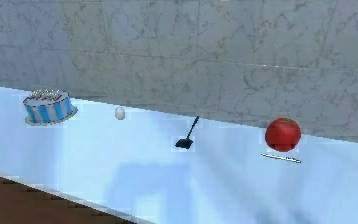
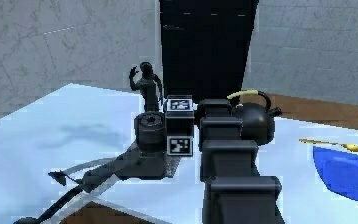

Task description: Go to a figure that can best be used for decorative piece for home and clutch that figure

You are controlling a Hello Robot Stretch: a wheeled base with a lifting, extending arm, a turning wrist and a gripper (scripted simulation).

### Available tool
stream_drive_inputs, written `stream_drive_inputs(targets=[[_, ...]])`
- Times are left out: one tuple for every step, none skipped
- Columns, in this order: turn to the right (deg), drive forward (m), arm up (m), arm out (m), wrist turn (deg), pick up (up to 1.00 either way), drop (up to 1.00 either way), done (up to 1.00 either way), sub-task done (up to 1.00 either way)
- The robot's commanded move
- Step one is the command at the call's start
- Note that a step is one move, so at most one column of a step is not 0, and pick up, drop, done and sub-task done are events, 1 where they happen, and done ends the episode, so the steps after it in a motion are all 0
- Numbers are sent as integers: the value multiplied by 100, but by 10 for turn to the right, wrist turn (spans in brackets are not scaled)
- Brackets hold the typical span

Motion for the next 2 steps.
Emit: stream_drive_inputs(targets=[[0,0,0,0,450,0,0,0,0],[0,0,0,0,450,0,0,0,0]])
